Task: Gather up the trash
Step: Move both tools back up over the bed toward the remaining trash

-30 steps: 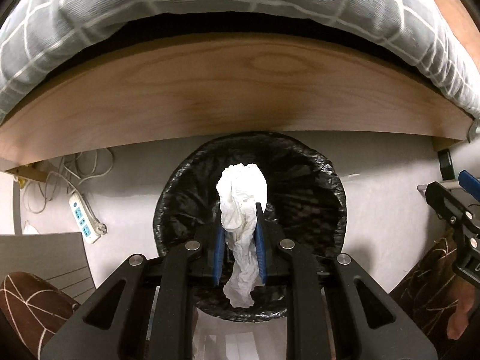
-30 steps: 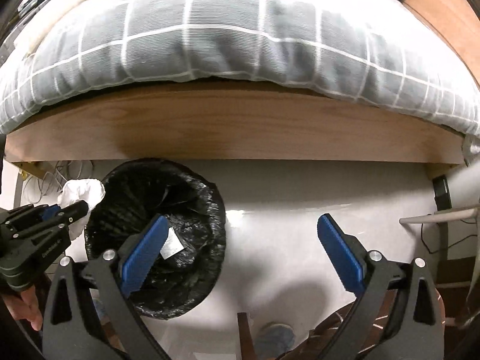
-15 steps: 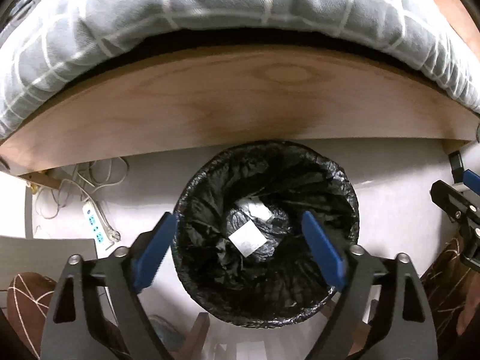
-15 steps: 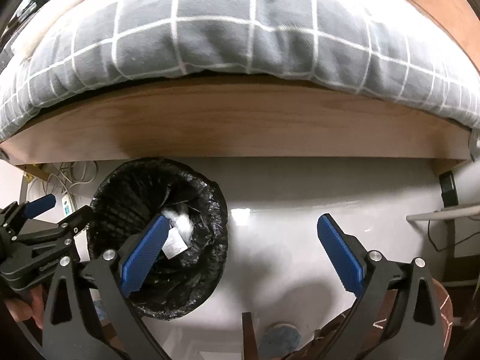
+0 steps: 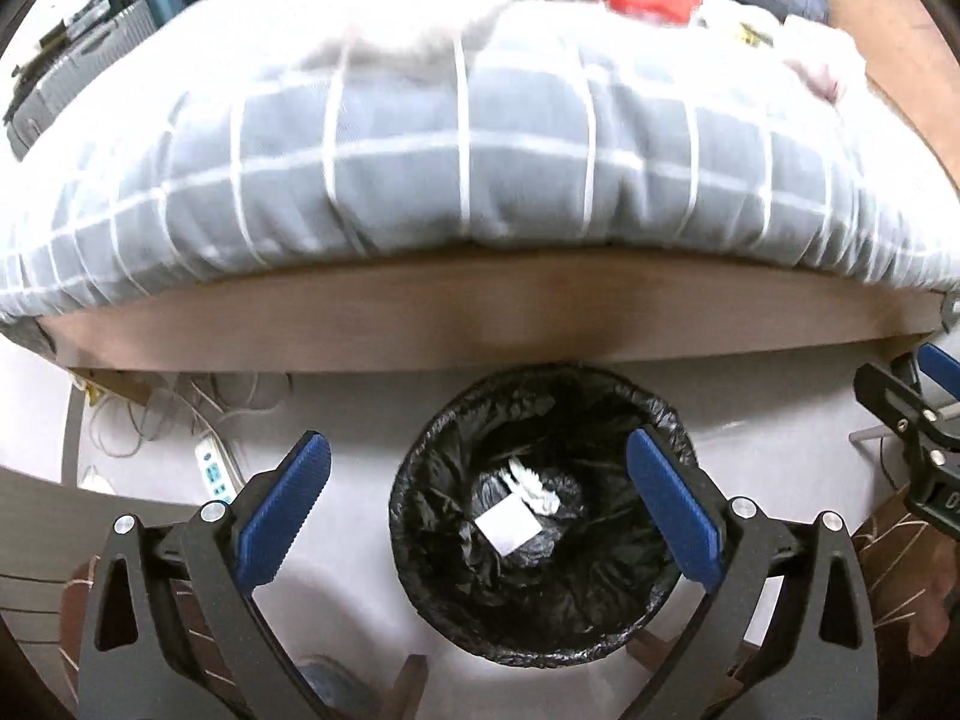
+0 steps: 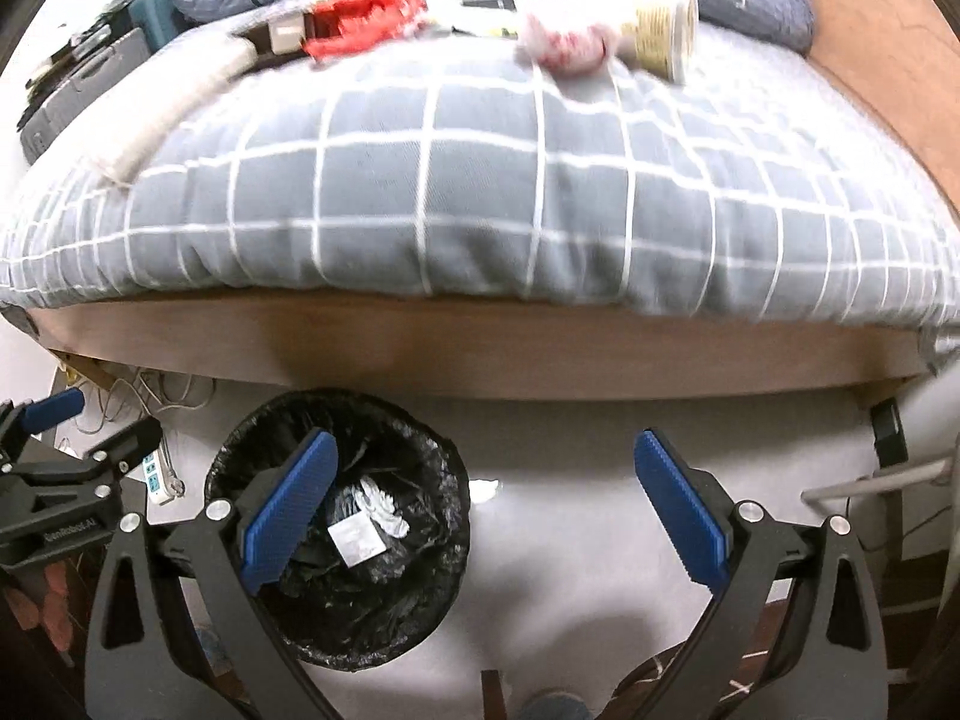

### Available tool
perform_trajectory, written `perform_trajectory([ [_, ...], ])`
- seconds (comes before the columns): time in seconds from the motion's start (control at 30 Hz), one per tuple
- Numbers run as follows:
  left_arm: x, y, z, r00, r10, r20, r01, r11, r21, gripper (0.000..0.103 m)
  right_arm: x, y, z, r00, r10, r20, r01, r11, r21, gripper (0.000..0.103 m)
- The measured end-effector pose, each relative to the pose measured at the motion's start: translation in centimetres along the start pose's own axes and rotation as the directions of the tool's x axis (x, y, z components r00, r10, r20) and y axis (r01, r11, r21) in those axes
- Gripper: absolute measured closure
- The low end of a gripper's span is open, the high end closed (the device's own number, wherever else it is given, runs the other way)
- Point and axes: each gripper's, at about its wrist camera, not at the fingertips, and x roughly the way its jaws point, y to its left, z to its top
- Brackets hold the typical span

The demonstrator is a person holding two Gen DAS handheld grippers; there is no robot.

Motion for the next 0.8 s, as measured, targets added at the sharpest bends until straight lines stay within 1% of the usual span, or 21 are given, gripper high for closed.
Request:
perform_trajectory([
  [0.13,-2.1,0.5,1.2,0.999,-0.012,0.037,0.012,1.000,-0.012,0.006,-2.2,0.0,1.2,0.998,0.001,0.055,-0.002,1.000,0.001,0.008],
  [0.23,-3.9,1.0,2.3,0.997,-0.034,0.070,0.036,0.999,-0.033,0.006,-3.7,0.0,2.3,0.996,0.008,0.093,-0.009,1.000,0.011,0.008],
  [0.4,-6.5,1.9,4.6,0.992,-0.042,0.115,0.049,0.997,-0.060,0.006,-5.9,0.0,4.6,0.988,0.012,0.151,-0.016,1.000,0.026,0.008],
  [0.5,-7.6,2.2,5.9,0.989,-0.044,0.144,0.052,0.997,-0.058,0.006,-6.9,0.0,6.0,0.983,0.016,0.185,-0.021,0.999,0.030,0.008],
  [0.67,-8.6,2.2,8.5,0.982,-0.034,0.187,0.045,0.997,-0.056,0.006,-7.4,-0.3,8.0,0.977,0.014,0.214,-0.023,0.999,0.037,0.008],
  [0.73,-8.3,2.2,9.3,0.980,-0.016,0.196,0.027,0.998,-0.056,0.006,-7.1,-0.5,9.0,0.976,0.014,0.216,-0.024,0.999,0.046,0.008],
  [0.8,-7.7,2.2,10.1,0.981,-0.018,0.193,0.031,0.998,-0.063,0.006,-6.7,-0.8,9.9,0.976,0.007,0.217,-0.018,0.999,0.047,0.008],
])
